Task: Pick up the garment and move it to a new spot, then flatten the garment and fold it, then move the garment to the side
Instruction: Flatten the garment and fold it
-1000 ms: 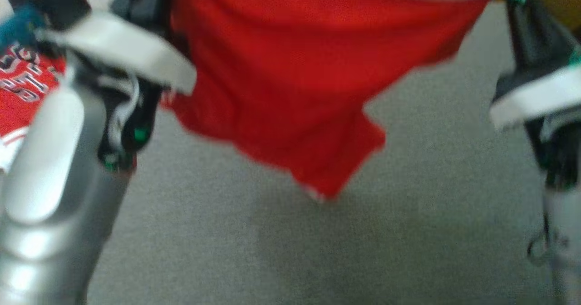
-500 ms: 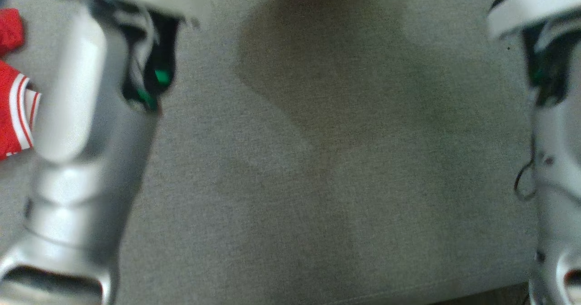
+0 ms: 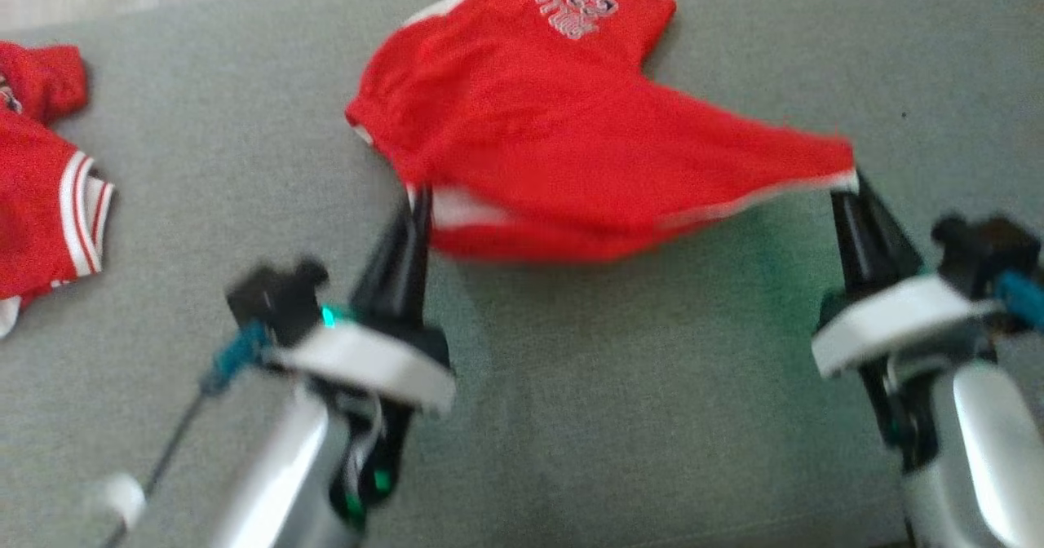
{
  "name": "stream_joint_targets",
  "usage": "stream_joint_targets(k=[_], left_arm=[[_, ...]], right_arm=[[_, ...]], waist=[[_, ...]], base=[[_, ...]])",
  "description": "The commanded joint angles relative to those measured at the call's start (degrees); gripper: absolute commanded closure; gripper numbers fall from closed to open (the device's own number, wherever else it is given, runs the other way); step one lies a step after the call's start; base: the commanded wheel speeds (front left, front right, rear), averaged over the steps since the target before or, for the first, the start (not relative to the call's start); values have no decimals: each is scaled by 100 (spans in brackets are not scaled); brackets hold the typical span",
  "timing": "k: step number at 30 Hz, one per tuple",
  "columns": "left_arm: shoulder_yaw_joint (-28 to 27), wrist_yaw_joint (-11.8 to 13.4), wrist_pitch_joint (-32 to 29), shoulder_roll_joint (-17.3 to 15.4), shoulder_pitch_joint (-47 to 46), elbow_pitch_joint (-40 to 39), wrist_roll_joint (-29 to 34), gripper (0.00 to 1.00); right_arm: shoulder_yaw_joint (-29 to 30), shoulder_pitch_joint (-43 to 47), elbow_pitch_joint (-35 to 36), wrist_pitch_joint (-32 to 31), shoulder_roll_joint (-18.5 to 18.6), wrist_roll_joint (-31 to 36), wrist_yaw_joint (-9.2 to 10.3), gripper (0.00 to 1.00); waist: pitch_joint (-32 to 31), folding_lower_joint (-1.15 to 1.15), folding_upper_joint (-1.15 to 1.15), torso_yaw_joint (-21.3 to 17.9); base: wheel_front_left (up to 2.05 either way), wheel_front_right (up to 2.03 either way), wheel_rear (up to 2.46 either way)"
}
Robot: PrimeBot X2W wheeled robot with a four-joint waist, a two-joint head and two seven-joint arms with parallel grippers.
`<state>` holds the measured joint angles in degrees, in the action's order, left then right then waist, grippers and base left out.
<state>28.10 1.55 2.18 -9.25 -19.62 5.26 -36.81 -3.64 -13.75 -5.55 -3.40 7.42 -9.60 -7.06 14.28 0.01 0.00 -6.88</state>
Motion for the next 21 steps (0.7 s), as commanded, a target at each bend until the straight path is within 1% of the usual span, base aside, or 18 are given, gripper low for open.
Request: stream_joint_targets(k=[1,2,3,5,8,10,14,17,21], left_arm=[[-91,49,101,-129,244,-348,-1,100],[-61,83,138,-126,460,-444,-22,100],[-61,83,138,-126,460,-444,-22,100],[-4,159,235,-121,857,-686,-38,100],[168,244,249,-111,1409,-1093,-76,100],[288,326,205,-122,1740,-1351,-89,100],[502,483,36,-180,2229,-1779,-101,100],[590,567,-63,-173,2404,-1948,-140,100],[613,649,-144,-79,2413,-1917,-223,100]], right_arm=[[-37,221,417,-73,41,1,-43,100],[16,410,545,-117,43,16,-43,100],[16,410,545,-117,43,16,-43,100],[77,797,870,-267,29,34,-43,100],[259,1403,1531,-600,-18,-25,-43,100],[421,1815,2023,-896,30,53,-43,100],[693,2459,2832,-1479,64,186,-43,100],[791,2680,3118,-1761,56,174,-43,100],[805,2570,3012,-1930,87,29,-43,100]], waist=[[-242,-1,0,28],[-342,-1,0,28],[-342,-1,0,28],[-531,-1,0,17],[-794,-1,0,23],[-951,-1,0,43],[-1096,-1,0,135],[-1044,-1,0,243],[-818,-1,0,413]], base=[[0,0,0],[0,0,0],[0,0,0],[0,0,0],[0,0,0],[0,0,0],[0,0,0],[0,0,0],[0,0,0]])
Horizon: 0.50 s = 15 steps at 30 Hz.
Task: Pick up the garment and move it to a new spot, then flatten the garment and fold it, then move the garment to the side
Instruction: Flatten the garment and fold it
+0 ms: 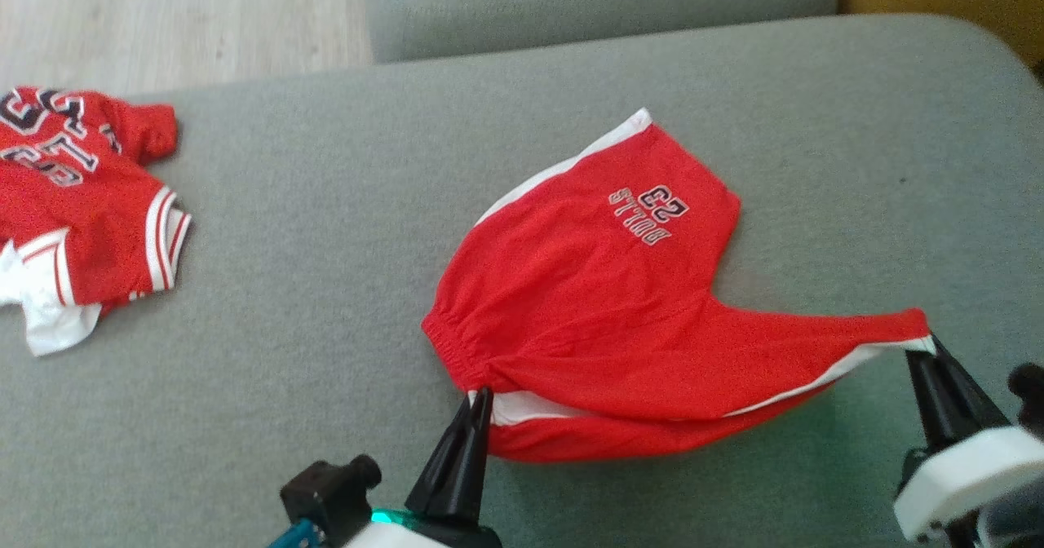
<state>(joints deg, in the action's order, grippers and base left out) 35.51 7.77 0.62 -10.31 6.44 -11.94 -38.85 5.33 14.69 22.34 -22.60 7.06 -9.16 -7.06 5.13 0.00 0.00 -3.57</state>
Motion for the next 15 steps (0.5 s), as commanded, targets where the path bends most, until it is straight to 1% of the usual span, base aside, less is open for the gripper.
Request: stream_joint_targets(k=[1,4,10,13,15], left_arm=[[-135,34,3,69,-222,-159,-51,100],[-170,30,-48,208,-386,38,-176,100],[-381,63,31,518,-1125,570,-349,100],[-469,109,19,631,-1543,900,-541,100],[-454,170,-12,664,-1866,1165,-524,100]], right_arm=[[-133,-366,122,-43,149,-68,-43,100],[-255,-809,-273,-181,284,-299,-43,100],[-545,-2186,-1304,-475,905,-507,-43,100],[-782,-2951,-1863,-640,1147,-662,-43,100],[-925,-3416,-2264,-785,1252,-776,-43,100]], waist=[[169,0,0,124],[408,0,0,258],[856,0,0,507],[1044,0,0,608],[1160,0,0,690]], base=[[0,0,0],[0,0,0],[0,0,0],[0,0,0],[0,0,0]])
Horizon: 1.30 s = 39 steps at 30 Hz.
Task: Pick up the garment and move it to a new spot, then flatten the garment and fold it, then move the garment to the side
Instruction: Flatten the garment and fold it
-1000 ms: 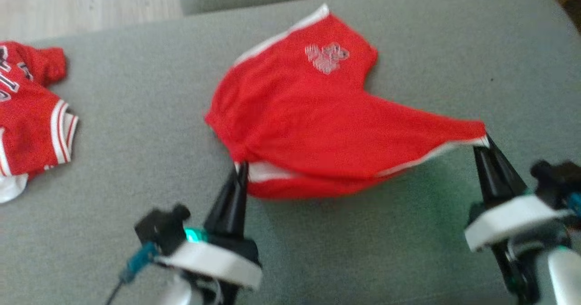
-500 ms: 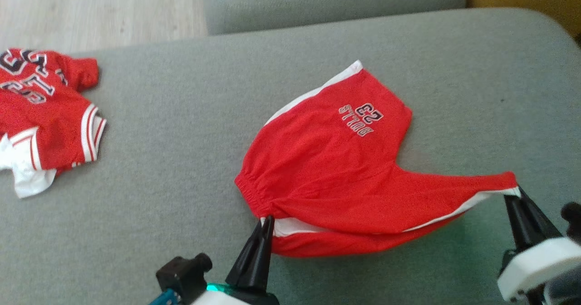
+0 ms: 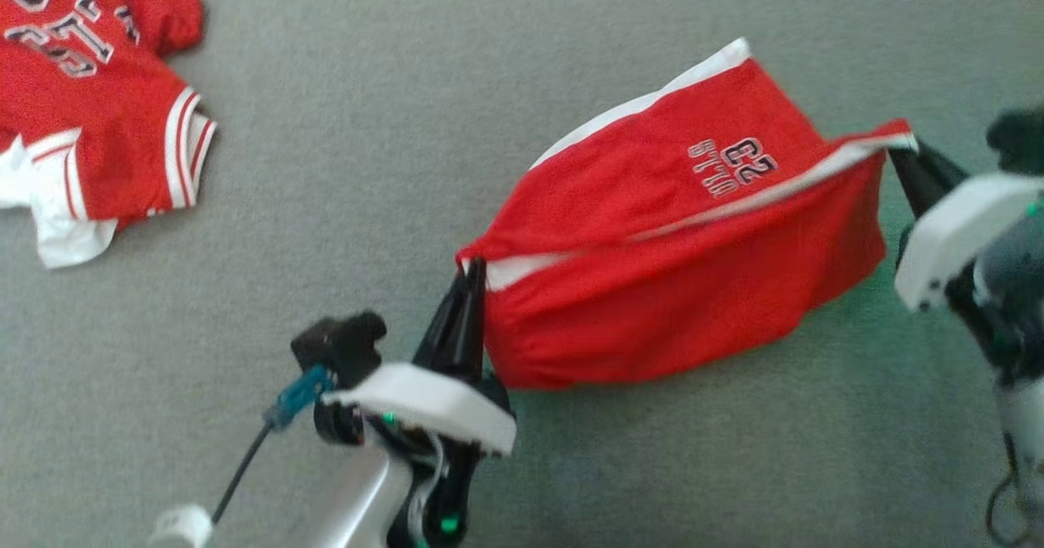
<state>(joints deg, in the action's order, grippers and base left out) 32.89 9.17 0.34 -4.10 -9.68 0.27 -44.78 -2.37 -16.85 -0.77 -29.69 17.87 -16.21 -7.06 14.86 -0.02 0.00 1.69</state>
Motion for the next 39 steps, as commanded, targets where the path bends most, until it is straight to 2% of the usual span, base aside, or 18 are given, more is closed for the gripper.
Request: stream_joint_targets(k=[1,6,13,14,15,16,17,24,32,39], left_arm=[[-192,62,33,59,-413,67,73,100],[-224,277,265,117,-1218,656,-413,100],[170,442,498,121,-1780,1167,-976,100],[230,461,535,121,-1852,1243,-1039,100],[287,472,578,121,-1914,1304,-1102,85],[347,477,607,121,-1965,1355,-1172,54],[404,484,643,121,-2009,1399,-1224,0],[651,457,820,45,-1943,1510,-1242,0],[833,519,1002,-680,-1356,955,-848,0],[597,953,1150,-1399,-868,448,-584,0]], right_arm=[[-239,-475,-135,-134,227,-111,-43,100],[-641,-1587,-1142,-251,435,-352,-43,100],[-978,-2358,-2098,-27,410,-393,-43,100],[-1005,-2463,-2248,41,395,-369,-43,91],[-1020,-2560,-2401,113,378,-326,-43,55],[-1032,-2652,-2538,209,353,-285,-43,0],[-1006,-2741,-2669,348,324,-234,-43,0],[-1136,-2977,-3275,979,167,-171,-43,0],[-1338,-2683,-3461,1169,366,-541,-43,0],[-1229,-2241,-3733,940,522,-810,-43,0]], waist=[[237,2,0,213],[503,2,0,425],[652,2,0,509],[668,2,0,510],[683,2,0,510],[694,2,0,509],[702,2,0,508],[599,2,0,477],[200,2,0,458],[-36,2,0,606]], base=[[0,0,0],[0,0,0],[0,0,0],[0,0,0],[0,0,0],[0,0,0],[0,0,0],[0,0,0],[0,0,0],[0,0,0]])
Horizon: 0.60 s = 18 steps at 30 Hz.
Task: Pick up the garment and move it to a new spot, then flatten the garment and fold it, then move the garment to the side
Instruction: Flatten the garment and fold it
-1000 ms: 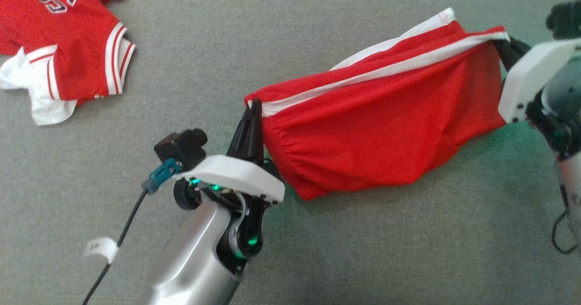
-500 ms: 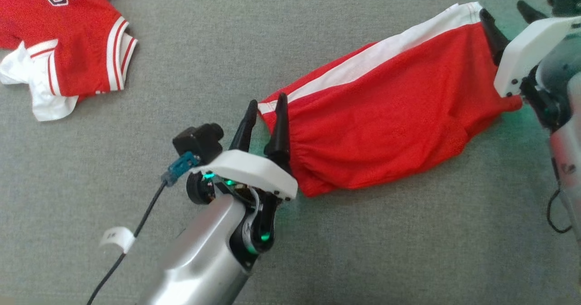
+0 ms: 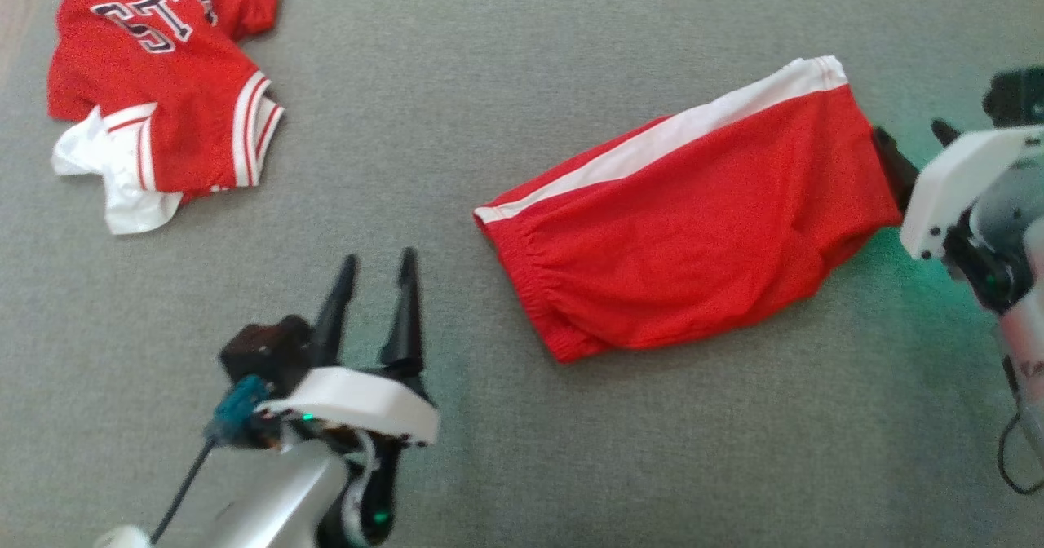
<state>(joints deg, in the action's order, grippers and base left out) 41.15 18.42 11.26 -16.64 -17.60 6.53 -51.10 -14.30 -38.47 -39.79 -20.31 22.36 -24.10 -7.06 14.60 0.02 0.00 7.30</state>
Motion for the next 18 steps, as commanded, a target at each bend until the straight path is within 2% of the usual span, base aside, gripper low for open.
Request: stream_joint_targets(k=[1,6,12,13,15,16,18], left_arm=[[-256,87,61,-241,-27,-248,86,0],[-467,362,108,-570,194,-574,161,0],[-734,541,203,-726,440,-810,139,0],[-762,551,213,-739,473,-834,131,0],[-805,562,230,-759,529,-870,123,0],[-805,562,230,-759,529,-870,123,0],[-838,577,244,-773,570,-907,127,0]], right_arm=[[12,-44,115,-20,91,-24,-43,0],[194,68,-84,-112,59,-10,-43,0],[125,187,-244,-357,-106,-56,-43,0],[68,223,-240,-439,-128,-82,-43,4],[-57,302,-217,-606,-165,-168,-43,53],[-57,302,-217,-606,-165,-168,-43,53],[-124,372,-191,-715,-196,-256,-43,73]], waist=[[6,-2,0,77],[142,-2,0,230],[169,-2,0,331],[152,-2,0,336],[116,-2,0,333],[116,-2,0,333],[75,-2,0,314]], base=[[0,0,0],[0,0,0],[0,0,0],[0,0,0],[0,0,0],[0,0,0],[0,0,0]])
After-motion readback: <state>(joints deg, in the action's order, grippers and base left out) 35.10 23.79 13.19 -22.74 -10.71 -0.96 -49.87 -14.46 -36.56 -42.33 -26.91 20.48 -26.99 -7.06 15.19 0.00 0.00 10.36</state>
